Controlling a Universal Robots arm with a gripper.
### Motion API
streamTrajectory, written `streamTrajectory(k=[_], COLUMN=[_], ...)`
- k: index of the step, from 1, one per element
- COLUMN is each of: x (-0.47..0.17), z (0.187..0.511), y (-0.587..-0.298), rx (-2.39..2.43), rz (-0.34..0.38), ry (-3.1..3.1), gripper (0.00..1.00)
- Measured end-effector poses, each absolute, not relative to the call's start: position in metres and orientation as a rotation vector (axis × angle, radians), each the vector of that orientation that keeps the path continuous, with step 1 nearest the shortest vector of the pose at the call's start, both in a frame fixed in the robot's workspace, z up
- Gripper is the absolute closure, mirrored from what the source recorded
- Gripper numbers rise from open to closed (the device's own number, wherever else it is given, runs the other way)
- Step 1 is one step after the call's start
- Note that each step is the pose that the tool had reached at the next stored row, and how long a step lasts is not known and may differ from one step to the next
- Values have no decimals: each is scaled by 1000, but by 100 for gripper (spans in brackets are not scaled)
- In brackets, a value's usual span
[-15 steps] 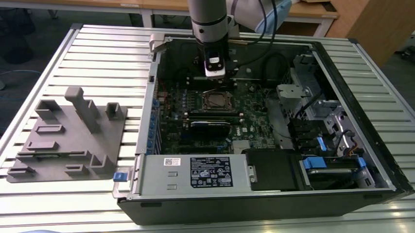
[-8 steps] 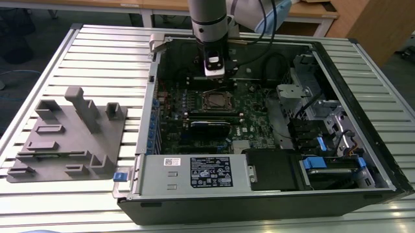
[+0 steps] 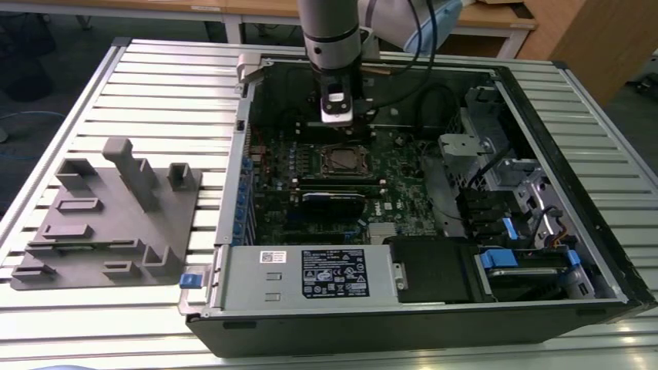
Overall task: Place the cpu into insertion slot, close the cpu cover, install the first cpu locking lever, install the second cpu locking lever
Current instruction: 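Install the first cpu locking lever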
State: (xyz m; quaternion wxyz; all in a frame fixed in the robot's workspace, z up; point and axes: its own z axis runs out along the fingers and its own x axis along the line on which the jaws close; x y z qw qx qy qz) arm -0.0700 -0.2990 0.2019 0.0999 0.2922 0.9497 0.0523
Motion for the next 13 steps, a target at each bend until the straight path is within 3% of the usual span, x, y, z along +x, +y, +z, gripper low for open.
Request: streamTrajectory(k=[13], x=[-66], z=[200], y=[-297], rx=[879], rz=[148], ry=[2802], gripper=[89])
